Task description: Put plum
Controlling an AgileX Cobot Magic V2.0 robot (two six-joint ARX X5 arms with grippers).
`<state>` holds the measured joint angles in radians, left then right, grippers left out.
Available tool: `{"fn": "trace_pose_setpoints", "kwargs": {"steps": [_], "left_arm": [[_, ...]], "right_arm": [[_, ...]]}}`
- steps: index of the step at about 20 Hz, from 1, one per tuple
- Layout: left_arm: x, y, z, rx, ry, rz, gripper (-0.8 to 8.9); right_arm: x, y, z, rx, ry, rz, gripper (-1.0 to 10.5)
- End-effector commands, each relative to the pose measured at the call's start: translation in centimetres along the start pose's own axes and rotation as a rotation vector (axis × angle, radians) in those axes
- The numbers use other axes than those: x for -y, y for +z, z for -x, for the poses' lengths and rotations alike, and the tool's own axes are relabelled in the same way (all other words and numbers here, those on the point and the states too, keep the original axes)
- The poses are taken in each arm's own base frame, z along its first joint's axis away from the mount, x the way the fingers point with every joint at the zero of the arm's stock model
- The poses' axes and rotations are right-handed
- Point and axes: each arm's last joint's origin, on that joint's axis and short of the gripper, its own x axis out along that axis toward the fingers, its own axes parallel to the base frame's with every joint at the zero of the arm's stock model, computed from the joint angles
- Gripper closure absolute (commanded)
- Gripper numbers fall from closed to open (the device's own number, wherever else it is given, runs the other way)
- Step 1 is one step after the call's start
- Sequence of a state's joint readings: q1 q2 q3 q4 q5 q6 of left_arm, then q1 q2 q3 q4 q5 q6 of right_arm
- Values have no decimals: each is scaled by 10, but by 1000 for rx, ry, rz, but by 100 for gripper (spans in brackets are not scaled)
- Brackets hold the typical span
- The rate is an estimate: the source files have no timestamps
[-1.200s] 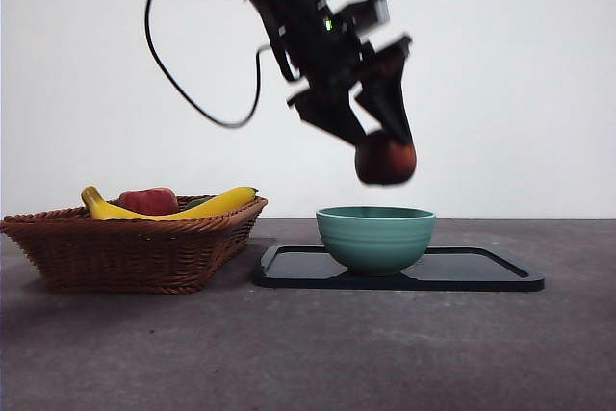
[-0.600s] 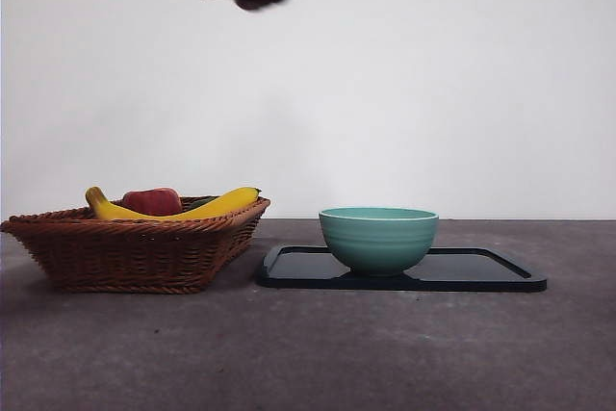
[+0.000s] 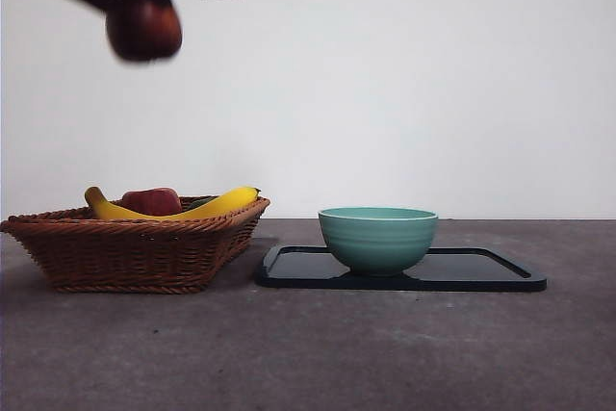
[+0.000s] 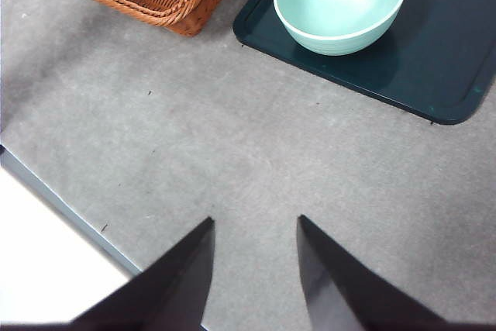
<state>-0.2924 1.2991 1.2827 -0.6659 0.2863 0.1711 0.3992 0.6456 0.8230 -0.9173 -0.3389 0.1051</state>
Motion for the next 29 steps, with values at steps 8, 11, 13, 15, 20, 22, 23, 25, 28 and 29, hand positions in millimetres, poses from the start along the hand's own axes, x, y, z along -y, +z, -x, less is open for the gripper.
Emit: {"fn": "trace_pose_setpoints", "kwargs": {"steps": [8,11,13,15,20,22,23,25,28,29], "left_arm": [[-20,-64,-85,-55,14,15,660],[-26,-74,-111,-102,4,20,659],[-29,-81,-124,-130,3,21,660],[-32,-86,-132,-158,19,5,659],[-34,-91,-140,-177,30,-26,657],[-34,-91,-141,-182,28,-25,629],[-33,-91,-141,-181,26,-27,583],[-32,-91,-141,-182,25,-24,490],[-32,-90,-141,-179,26,-18,465],[-32,-90,-141,-178,26,-18,465]], "right_arm": [[-1,3,1,5,7,-8,776],[-1,3,1,5,7,-12,776],[-1,3,1,5,7,-12,776],[-1,3,1,5,7,-12,776],[-1,3,1,6,6,-12,776],[-1,3,1,6,6,-12,776],[-1,3,1,6,6,-12,776],[-1,3,1,6,6,-11,776],[-1,3,1,6,7,-12,776],[-1,3,1,5,7,-12,776]]}}
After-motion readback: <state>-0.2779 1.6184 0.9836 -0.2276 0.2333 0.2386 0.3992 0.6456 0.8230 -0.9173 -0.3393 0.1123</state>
